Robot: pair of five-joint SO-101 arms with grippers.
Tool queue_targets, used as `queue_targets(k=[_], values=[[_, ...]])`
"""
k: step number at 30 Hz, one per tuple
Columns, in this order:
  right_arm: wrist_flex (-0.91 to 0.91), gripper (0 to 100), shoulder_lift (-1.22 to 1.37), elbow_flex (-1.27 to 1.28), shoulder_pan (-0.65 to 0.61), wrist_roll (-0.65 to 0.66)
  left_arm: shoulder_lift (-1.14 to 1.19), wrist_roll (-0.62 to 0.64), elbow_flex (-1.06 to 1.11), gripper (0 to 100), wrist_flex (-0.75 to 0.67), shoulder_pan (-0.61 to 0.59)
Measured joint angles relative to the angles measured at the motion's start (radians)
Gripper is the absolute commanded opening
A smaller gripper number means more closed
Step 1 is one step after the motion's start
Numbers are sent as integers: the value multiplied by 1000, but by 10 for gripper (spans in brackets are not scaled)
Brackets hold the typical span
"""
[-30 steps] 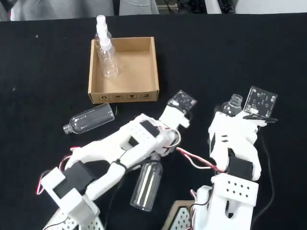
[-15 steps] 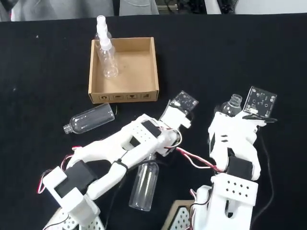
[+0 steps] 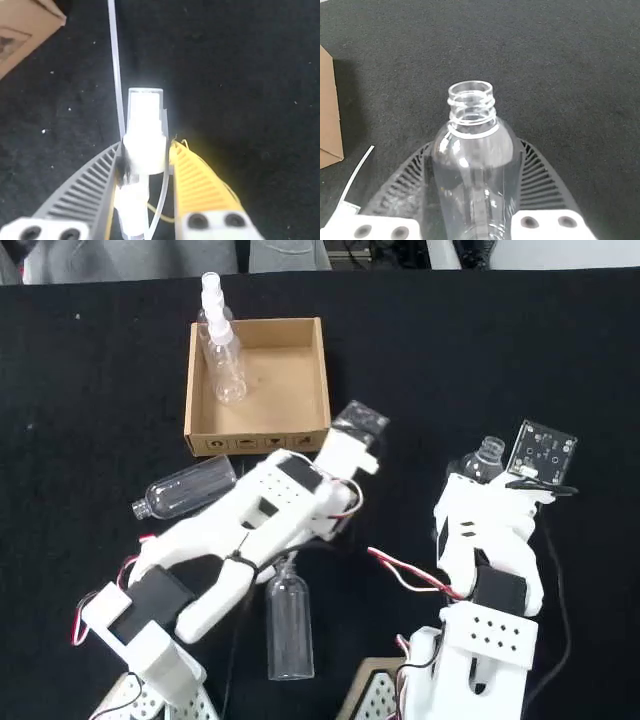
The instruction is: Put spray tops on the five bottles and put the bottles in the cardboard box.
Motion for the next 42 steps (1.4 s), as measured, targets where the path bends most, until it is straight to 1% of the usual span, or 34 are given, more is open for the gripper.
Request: queue_targets(k=[5, 10, 18, 25, 30, 37, 42], values=[[0, 88, 0, 0, 0, 0, -15, 0, -17, 29, 68, 2], [0, 88, 0, 0, 0, 0, -153, 0, 29, 29, 77, -9], [0, 88, 0, 0, 0, 0, -354, 0, 186, 32, -17, -91], [0, 88, 0, 0, 0, 0, -465, 6, 219, 33, -28, -95], [0, 88, 0, 0, 0, 0, -526, 112, 244, 33, -28, -133], [0, 88, 0, 0, 0, 0, -585, 204, 245, 33, -28, -175], [0, 88, 0, 0, 0, 0, -644, 290, 245, 30, -28, -232]])
